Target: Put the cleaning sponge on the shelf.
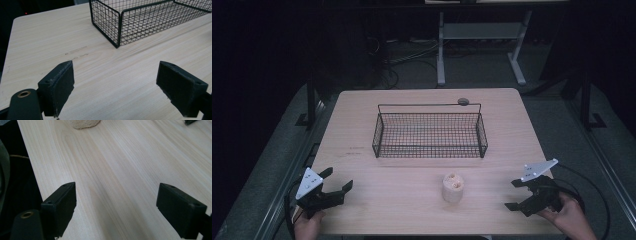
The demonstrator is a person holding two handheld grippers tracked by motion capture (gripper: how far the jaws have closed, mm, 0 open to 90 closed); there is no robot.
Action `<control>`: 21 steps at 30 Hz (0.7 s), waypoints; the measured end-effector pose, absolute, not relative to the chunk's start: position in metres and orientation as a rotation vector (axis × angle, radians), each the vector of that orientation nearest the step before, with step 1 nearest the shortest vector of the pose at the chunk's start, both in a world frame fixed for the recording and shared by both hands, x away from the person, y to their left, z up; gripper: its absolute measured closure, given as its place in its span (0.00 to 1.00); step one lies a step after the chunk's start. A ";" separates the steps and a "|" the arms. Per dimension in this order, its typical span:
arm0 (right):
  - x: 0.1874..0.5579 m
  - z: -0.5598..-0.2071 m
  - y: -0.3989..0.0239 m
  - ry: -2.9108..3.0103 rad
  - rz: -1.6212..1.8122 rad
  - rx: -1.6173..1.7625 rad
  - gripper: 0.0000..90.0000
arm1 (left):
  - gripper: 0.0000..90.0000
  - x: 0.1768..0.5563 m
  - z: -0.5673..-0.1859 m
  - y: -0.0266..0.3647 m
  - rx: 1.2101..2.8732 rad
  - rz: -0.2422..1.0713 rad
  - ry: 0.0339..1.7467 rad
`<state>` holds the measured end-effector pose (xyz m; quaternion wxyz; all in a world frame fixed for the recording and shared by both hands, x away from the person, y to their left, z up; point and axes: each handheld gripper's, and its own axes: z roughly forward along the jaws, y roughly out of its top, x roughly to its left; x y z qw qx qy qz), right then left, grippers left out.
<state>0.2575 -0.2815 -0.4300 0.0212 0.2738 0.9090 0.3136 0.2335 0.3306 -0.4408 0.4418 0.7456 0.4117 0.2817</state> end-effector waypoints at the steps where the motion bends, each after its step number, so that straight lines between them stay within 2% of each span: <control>1: 0.257 -0.430 -0.281 2.822 0.966 0.846 0.18 | 0.16 0.234 -0.441 0.330 1.853 0.700 1.020; 21: 0.256 -0.423 -0.255 2.852 0.916 0.764 0.18 | 0.15 0.233 -0.441 0.330 1.858 0.697 1.010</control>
